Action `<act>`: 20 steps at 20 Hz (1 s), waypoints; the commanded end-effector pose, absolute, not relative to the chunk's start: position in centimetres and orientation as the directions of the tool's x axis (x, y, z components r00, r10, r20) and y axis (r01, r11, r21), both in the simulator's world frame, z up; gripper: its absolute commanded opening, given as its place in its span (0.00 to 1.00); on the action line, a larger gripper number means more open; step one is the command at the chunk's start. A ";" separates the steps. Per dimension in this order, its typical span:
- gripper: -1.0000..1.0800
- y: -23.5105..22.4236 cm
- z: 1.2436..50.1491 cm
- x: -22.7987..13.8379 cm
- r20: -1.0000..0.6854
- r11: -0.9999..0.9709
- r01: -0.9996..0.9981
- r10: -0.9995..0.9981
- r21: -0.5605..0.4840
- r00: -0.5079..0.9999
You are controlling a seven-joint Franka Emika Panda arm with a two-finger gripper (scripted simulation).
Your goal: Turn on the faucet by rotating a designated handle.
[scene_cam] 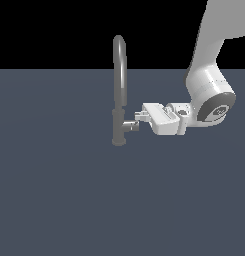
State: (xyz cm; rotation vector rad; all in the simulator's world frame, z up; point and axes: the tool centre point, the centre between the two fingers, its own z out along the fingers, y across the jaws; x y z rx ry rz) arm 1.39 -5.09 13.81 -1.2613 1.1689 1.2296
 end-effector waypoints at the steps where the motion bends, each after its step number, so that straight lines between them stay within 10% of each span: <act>1: 0.00 -5.1 12.6 0.7 -1.000 -0.053 -0.998 -0.002 -0.015 0.015; 20: 0.00 -5.2 8.0 0.2 -1.000 -0.059 -0.998 0.003 -0.030 0.030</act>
